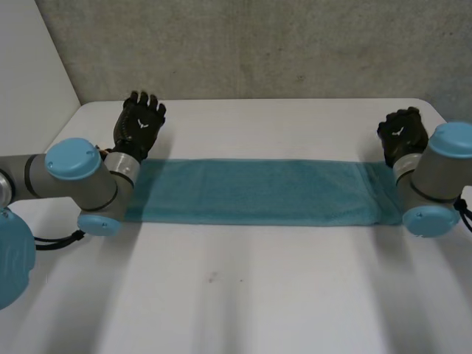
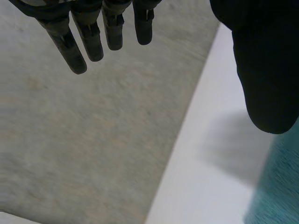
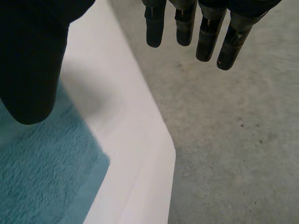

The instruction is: Fold the laundry

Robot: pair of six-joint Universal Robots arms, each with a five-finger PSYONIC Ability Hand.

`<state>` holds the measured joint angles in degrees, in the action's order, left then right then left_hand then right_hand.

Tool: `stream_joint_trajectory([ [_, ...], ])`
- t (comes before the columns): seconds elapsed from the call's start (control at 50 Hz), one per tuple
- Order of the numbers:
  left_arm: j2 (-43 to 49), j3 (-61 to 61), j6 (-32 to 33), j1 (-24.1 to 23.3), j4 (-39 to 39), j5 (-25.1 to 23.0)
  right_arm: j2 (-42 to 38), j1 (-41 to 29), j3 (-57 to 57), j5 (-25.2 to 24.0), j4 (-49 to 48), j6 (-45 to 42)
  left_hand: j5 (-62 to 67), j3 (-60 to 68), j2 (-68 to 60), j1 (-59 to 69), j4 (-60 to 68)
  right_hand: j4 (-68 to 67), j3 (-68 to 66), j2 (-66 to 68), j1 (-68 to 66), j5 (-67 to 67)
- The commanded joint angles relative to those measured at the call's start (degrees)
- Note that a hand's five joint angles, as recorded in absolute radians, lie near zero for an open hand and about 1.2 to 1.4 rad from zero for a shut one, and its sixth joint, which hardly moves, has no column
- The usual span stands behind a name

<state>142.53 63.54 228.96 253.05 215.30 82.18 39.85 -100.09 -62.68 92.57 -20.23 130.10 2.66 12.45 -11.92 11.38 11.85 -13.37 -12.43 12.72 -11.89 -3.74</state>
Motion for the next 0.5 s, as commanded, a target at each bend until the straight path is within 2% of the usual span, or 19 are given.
stream_joint_trajectory([
  [0.02,-7.4,8.2,-0.2,-0.8,4.4,0.8,19.1,0.9,-13.0,-2.6,1.0,17.2,-2.6,-2.4,1.9,-1.3,-1.8,3.4,2.4,-2.7,1.9,3.7],
  [0.1,-14.6,16.4,-0.9,-0.9,4.2,0.9,24.5,3.3,-17.2,-6.4,3.1,19.1,-2.6,-2.4,1.9,-1.3,-1.8,3.4,2.4,-2.7,1.9,3.7],
  [0.14,-17.5,19.9,-1.4,-0.8,4.2,0.8,28.9,8.8,-20.7,-11.8,8.2,19.3,-2.6,-2.4,1.9,-1.3,-1.8,3.4,2.4,-2.7,1.9,3.7],
  [0.16,-20.5,23.1,-2.3,-0.7,4.1,0.8,29.0,8.9,-20.7,-11.8,8.3,19.3,-2.6,-2.4,1.9,-1.3,-1.8,3.4,2.4,-2.7,1.9,3.7],
  [0.2,-23.5,26.5,-3.8,-0.7,4.1,0.8,30.7,13.1,-22.5,-16.7,14.1,19.2,-2.6,-2.4,1.9,-1.3,-1.8,3.4,2.4,-2.7,1.9,3.7],
  [0.28,-28.7,32.5,-8.6,-0.8,4.0,0.8,30.6,16.0,-23.0,-19.5,19.6,19.2,-2.6,-2.4,1.9,-1.3,-1.8,3.4,2.4,-2.7,1.9,3.7],
  [0.32,-32.3,36.9,-14.7,-1.2,3.0,0.7,30.5,17.5,-23.1,-20.1,21.8,19.2,-2.6,-2.4,1.9,-1.3,-1.8,-0.9,-1.9,1.6,-2.4,-0.5],
  [0.34,-32.3,36.9,-14.7,-1.2,3.0,0.7,30.5,19.2,-23.2,-20.9,23.7,19.2,-2.6,-2.4,1.9,-1.3,-1.8,-3.9,-4.9,4.6,-5.4,-3.5],
  [0.38,-35.5,40.2,-21.1,-2.0,-0.3,0.6,30.2,20.9,-23.5,-21.5,25.0,19.1,-2.6,-2.4,1.9,-1.3,-1.8,-6.5,-7.4,7.1,-8.0,-6.1],
  [0.4,-35.6,40.2,-21.1,-2.0,-0.3,0.6,29.3,21.9,-24.0,-22.2,25.5,19.1,-2.6,-2.4,1.9,-1.3,-1.8,-12.0,-12.9,12.6,-13.4,-11.6],
  [0.42,-37.2,41.0,-24.2,-2.4,-2.6,0.6,29.3,21.9,-24.0,-22.3,25.5,19.1,-2.6,-2.4,1.9,-1.3,-1.8,-12.0,-13.0,12.7,-13.5,-11.7],
  [0.44,-38.6,41.8,-27.1,-2.6,-4.8,0.6,27.7,22.4,-24.2,-23.8,25.4,19.1,-2.6,-2.4,1.9,-1.3,-1.8,-14.7,-15.6,15.3,-16.2,-14.3],
  [0.5,-39.6,42.2,-29.8,-2.8,-7.0,0.7,23.7,22.8,-24.1,-28.1,25.5,18.7,-2.6,-2.4,1.9,-1.3,-1.8,-17.2,-18.2,17.9,-18.7,-16.9],
])
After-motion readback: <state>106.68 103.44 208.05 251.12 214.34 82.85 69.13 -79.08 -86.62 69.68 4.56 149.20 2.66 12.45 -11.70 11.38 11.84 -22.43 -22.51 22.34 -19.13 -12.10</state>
